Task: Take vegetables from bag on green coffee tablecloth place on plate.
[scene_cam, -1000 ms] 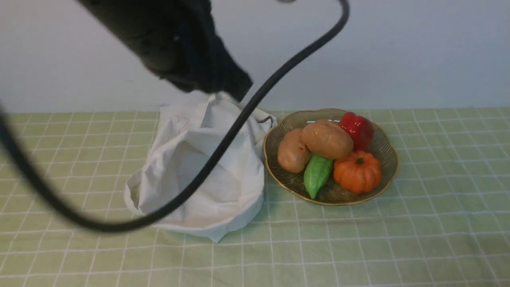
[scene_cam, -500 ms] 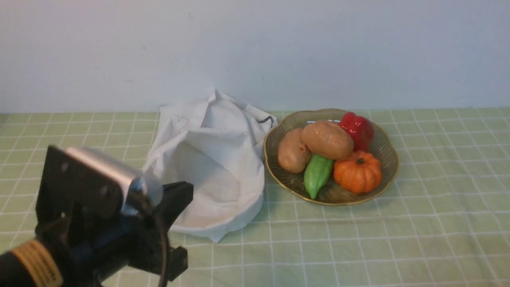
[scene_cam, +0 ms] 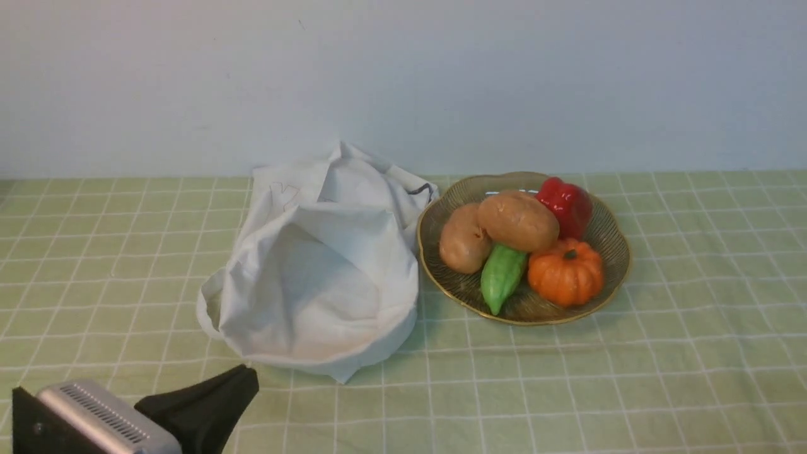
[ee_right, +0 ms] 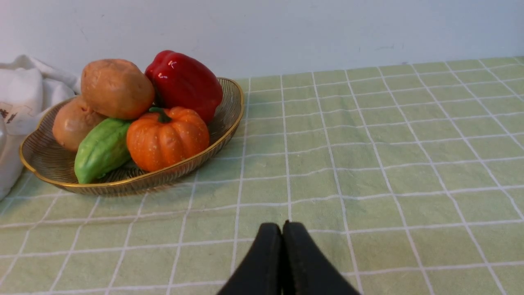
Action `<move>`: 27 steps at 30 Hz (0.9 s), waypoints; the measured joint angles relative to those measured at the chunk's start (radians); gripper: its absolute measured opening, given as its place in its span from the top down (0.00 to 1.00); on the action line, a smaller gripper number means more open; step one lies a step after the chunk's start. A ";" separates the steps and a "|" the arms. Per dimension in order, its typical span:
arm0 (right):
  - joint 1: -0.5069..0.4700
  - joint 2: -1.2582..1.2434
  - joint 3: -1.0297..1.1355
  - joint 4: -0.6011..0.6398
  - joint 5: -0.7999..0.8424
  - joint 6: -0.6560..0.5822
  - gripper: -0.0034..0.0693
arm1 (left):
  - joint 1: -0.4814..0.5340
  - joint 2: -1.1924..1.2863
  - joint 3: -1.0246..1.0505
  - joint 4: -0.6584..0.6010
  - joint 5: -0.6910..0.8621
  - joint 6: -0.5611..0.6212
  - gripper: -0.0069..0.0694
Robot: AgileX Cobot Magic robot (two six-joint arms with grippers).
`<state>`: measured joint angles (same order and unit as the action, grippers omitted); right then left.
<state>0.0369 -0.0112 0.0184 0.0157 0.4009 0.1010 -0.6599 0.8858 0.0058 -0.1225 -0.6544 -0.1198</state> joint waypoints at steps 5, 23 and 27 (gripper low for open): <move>0.000 0.000 0.000 0.000 0.000 0.000 0.98 | 0.000 0.000 0.016 -0.009 0.000 -0.007 0.92; 0.000 0.000 0.000 0.000 0.000 0.000 0.98 | 0.157 -0.497 0.020 -0.121 0.500 0.240 0.92; 0.000 0.000 0.000 0.000 0.000 0.000 0.98 | 0.349 -0.698 0.021 0.038 0.725 0.205 0.92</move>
<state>0.0369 -0.0112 0.0184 0.0157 0.4009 0.1010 -0.3108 0.1877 0.0265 -0.0840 0.0708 0.0847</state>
